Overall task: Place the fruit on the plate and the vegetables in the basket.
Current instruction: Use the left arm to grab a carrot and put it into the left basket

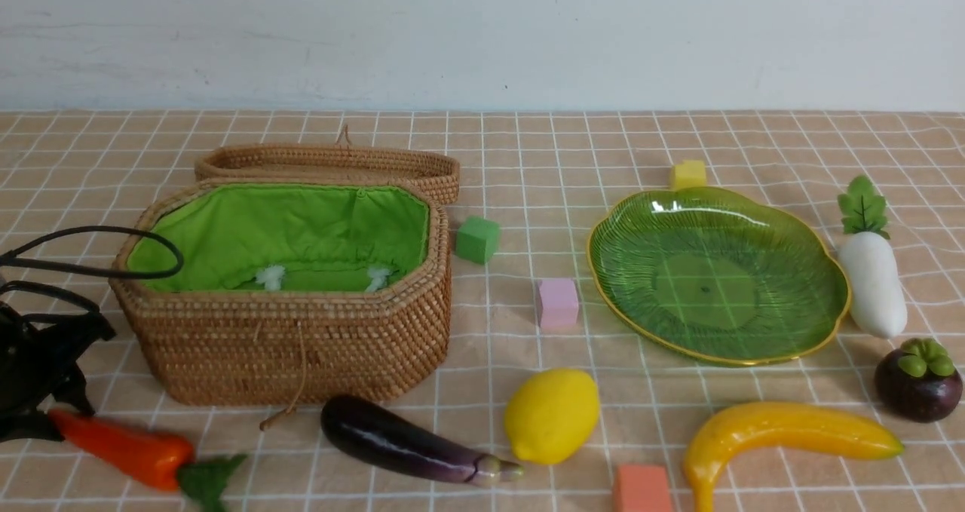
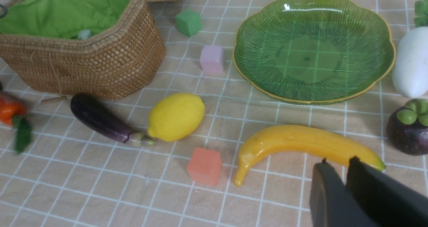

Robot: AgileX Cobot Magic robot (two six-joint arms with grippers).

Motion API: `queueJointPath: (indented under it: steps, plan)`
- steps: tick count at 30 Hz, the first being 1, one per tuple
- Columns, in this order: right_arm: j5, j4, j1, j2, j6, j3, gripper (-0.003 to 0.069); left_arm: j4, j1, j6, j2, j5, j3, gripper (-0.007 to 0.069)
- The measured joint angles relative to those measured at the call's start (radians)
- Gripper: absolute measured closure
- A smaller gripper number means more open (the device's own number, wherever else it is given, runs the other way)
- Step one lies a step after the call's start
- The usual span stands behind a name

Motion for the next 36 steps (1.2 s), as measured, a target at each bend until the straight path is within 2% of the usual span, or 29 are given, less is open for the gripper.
queueJointPath:
  steps: [1, 2, 8, 9, 13, 16, 19, 20, 21, 22, 23, 24, 26, 30, 35, 36]
  plan:
    - [-0.002, 0.0, 0.0, 0.0, 0.0, 0.0, 0.0547, 0.006, 0.0, 0.0, 0.003, 0.002, 0.0, 0.0491]
    - [-0.004, 0.0, 0.0, 0.0, 0.0, 0.0, 0.0546, 0.014, 0.0, 0.0, 0.003, 0.006, -0.001, 0.0521]
    - [-0.004, 0.0, 0.0, 0.0, 0.0, 0.0, 0.054, 0.097, 0.002, 0.0, -0.014, 0.082, -0.02, 0.0519]
    - [-0.004, 0.0, 0.0, 0.0, 0.0, 0.0, 0.0539, 0.146, 0.008, 0.001, -0.052, 0.136, -0.039, 0.0519]
    - [-0.013, 0.0, 0.0, 0.0, 0.0, 0.0, 0.0538, 0.175, 0.007, 0.055, -0.188, 0.201, -0.112, 0.0519]
    - [-0.04, 0.0, 0.0, 0.0, 0.0, 0.0, 0.0538, 0.146, -0.068, 0.256, -0.32, 0.183, -0.207, 0.0519]
    - [-0.058, 0.0, 0.0, 0.0, 0.0, 0.0, 0.0536, 0.091, -0.212, 0.577, -0.369, 0.138, -0.294, 0.0519]
    - [-0.058, 0.0, 0.0, 0.0, 0.0, 0.0, 0.0536, 0.087, -0.224, 0.602, -0.369, 0.132, -0.299, 0.0519]
    - [-0.064, 0.0, 0.0, 0.0, 0.0, 0.0, 0.0536, 0.064, -0.338, 0.831, -0.365, 0.111, -0.336, 0.0519]
    - [-0.065, 0.0, 0.0, 0.0, 0.0, 0.0, 0.0536, 0.06, -0.375, 0.908, -0.358, 0.102, -0.345, 0.0519]
    - [-0.067, 0.0, 0.0, 0.0, 0.0, 0.0, 0.0536, 0.058, -0.443, 1.053, -0.344, 0.09, -0.361, 0.0519]
    - [-0.067, 0.0, 0.0, 0.0, 0.0, 0.0, 0.0536, 0.057, -0.464, 1.075, -0.337, 0.088, -0.363, 0.0519]
    - [-0.068, 0.0, 0.0, 0.0, 0.0, 0.0, 0.0536, 0.068, -0.561, 1.31, -0.279, 0.048, -0.381, 0.0519]
    - [-0.059, 0.0, 0.0, 0.0, 0.0, 0.0, 0.0533, 0.111, -0.627, 1.467, -0.18, -0.059, -0.382, 0.0519]
    - [-0.036, 0.0, 0.0, 0.0, 0.0, 0.0, 0.0529, 0.156, -0.633, 1.49, -0.082, -0.105, -0.382, 0.0519]
    - [-0.03, 0.0, 0.0, 0.0, 0.0, 0.0, 0.0529, 0.175, -0.633, 1.49, -0.052, -0.109, -0.382, 0.0494]
